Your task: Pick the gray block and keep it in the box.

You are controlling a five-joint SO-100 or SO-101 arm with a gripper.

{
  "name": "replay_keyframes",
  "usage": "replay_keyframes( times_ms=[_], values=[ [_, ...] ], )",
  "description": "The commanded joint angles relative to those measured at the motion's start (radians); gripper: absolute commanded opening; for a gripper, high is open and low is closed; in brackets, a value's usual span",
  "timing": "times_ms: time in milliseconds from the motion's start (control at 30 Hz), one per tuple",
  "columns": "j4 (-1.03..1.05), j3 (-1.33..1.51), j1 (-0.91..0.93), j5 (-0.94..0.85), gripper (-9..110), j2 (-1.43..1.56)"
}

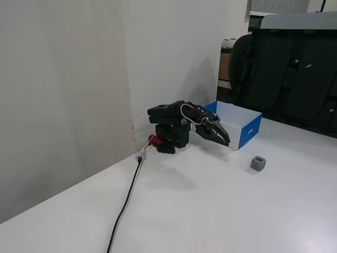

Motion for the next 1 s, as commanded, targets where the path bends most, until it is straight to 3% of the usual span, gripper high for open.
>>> replay_keyframes(
  times_ms=[0, 567, 767, 967],
  values=[
    [-0.018, 0.008, -0.061, -0.051, 0, 0.156],
    [-0.020, 0.006, -0.084, -0.081, 0, 0.156],
    [0.074, -0.158, -0.124, -0.081, 0, 0.141],
    [0.120, -0.503, -0.179, -0.084, 0, -0.313]
  ],
)
